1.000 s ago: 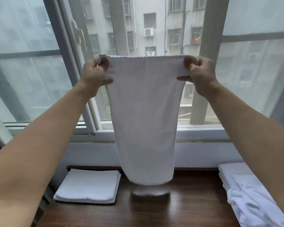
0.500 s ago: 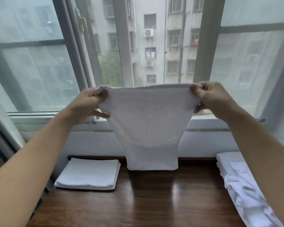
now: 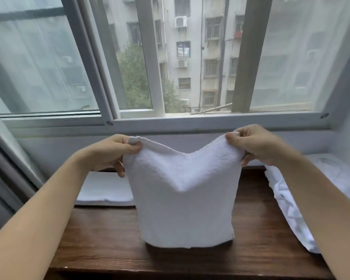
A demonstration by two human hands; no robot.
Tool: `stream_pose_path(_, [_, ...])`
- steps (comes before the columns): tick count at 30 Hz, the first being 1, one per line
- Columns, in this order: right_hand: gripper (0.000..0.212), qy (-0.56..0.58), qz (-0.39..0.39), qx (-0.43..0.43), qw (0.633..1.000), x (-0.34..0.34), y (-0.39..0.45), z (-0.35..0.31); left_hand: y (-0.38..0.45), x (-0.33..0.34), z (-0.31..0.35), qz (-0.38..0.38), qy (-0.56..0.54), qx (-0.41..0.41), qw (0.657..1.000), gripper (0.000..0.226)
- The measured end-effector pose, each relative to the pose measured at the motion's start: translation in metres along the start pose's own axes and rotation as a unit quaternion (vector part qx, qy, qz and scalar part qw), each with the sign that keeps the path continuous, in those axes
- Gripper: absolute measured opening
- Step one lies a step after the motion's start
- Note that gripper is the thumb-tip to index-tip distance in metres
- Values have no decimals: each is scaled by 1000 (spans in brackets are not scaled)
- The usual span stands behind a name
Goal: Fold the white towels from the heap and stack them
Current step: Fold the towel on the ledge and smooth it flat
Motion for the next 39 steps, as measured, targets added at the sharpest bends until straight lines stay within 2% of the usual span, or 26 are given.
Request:
stream_pose_path(5, [35,-35,-13,89,995,20,41,75,52,16,-64,2,72,-68,995,25])
stream_pose_path(9, [23,-81,-63,165,981,43,48,151,78,40,-143,7,81,-116,990,26])
stream_pose_path(12, [22,-119,-59,200,971,54,50,196,89,57,-186,29,73,-136,988,37])
stream_pose_path(16, [30,-153,-40,210,965,64,66,236,108,74,-223,53,80,-151,984,37])
stream_pose_path(21, [38,-156,-26,200,967,82,87,267,132,87,-260,77,122,-140,980,40])
stream_pose_path(25, [37,-165,10,205,965,92,102,288,147,76,-278,158,138,-143,967,36])
stream_pose_path(30, [36,-156,80,200,964,87,118,298,158,63,-286,252,99,-128,954,38])
stream_pose_path(35, [36,-164,100,218,957,90,127,299,170,55,-291,285,132,-119,942,48])
stream_pose_path(39, [30,-156,79,251,952,99,138,301,176,58,-293,286,94,-149,942,49])
Point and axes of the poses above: each hand's wrist, its own y-axis towards the middle knuckle, its own x-axis out of the palm, z = x × y, the point moved 9 cm from there along y, towards the middle knuckle, and after that the axes turned 1 degree about x, right-handed, at the moved point
